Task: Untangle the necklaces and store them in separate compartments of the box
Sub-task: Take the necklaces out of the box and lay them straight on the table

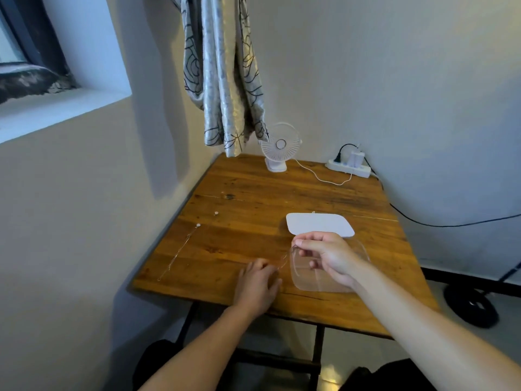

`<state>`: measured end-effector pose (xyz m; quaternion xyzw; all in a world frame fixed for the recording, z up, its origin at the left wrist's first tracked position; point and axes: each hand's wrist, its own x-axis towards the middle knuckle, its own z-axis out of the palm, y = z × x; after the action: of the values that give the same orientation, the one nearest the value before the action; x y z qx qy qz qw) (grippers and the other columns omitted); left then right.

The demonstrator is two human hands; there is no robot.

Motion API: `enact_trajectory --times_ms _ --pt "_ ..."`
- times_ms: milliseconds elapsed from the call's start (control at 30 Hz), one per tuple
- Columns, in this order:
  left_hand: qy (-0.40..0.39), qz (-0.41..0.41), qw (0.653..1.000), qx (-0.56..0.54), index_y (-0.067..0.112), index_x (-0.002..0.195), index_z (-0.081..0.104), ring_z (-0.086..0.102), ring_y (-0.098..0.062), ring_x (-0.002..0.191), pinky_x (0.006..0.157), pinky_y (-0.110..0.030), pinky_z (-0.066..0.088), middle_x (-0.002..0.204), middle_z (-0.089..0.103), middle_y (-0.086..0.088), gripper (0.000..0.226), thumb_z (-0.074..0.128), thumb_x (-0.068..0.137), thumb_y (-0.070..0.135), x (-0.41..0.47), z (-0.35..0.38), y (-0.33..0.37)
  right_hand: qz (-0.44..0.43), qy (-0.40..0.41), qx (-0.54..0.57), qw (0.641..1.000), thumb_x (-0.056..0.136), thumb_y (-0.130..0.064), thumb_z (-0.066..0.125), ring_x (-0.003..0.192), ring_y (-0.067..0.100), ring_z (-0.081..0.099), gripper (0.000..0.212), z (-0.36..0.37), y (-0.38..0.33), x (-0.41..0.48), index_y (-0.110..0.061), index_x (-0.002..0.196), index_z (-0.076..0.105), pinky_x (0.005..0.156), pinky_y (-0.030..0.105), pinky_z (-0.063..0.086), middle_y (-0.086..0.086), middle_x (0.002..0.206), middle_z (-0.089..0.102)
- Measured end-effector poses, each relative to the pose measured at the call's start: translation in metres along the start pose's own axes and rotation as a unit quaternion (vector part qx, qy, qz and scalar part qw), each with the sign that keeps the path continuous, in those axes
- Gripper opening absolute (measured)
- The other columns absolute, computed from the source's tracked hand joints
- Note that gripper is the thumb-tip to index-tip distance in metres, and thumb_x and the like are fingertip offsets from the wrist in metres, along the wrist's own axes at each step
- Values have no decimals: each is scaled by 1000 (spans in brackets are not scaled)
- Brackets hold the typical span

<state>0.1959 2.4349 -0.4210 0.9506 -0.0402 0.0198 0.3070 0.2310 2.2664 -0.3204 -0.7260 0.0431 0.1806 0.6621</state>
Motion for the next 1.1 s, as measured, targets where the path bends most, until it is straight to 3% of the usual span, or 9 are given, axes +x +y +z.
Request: enact_trajectory --times_ms 133,200,267,433,533,733,900,1100 --pt "6 1 999 -38 29 102 63 48 -9 111 97 -29 38 113 56 11 15 53 93 34 3 7 3 -25 39 59 997 87 -5 67 71 13 59 7 -23 -3 2 -7 92 72 49 22 40 9 87 70" --pt "-3 -21 993 -115 28 92 60 54 -9 95 80 -23 43 98 59 8 6 54 93 28 0 -1 1 -40 77 77 993 87 -5 66 67 13 59 7 -31 -6 8 -8 92 71 46 21 40 10 87 69" --pt "-15 -48 979 -196 23 86 61 57 -10 80 69 -23 45 86 61 2 12 52 95 24 -5 -15 0 -53 114 70 990 87 -5 67 67 13 61 7 -35 -9 16 -8 92 71 45 21 41 11 90 71" --pt "23 -104 936 -334 18 91 65 62 -12 87 79 -27 44 87 68 -3 17 50 95 22 -23 -46 -10 -73 177 27 981 90 -11 66 82 16 63 8 -22 -27 41 -13 94 72 56 25 46 7 97 71" --pt "55 -143 917 -369 22 102 64 65 -15 80 83 -33 51 79 67 -6 17 49 96 20 -33 -57 -25 -84 181 12 980 90 -12 65 82 15 63 12 -3 -41 57 -12 100 72 59 25 49 4 96 71" --pt "154 -148 949 -232 16 109 66 63 -6 72 71 -25 55 75 65 5 20 52 94 14 -51 -65 -66 -85 165 -29 982 91 -13 64 78 14 60 8 51 -50 99 -18 89 70 60 24 49 4 90 68" --pt "168 -119 975 -83 23 100 66 58 0 76 63 -9 41 84 60 16 14 56 92 18 -55 -72 -96 -70 127 -78 986 91 -13 64 85 15 60 7 97 -43 134 -16 94 69 62 26 47 3 95 67" --pt "142 -35 989 -13 23 103 63 50 -2 92 84 -20 45 103 53 11 14 55 92 25 -21 -61 -95 -68 97 -114 986 91 -13 64 81 15 62 6 122 -30 165 -18 93 66 62 27 47 3 93 67"
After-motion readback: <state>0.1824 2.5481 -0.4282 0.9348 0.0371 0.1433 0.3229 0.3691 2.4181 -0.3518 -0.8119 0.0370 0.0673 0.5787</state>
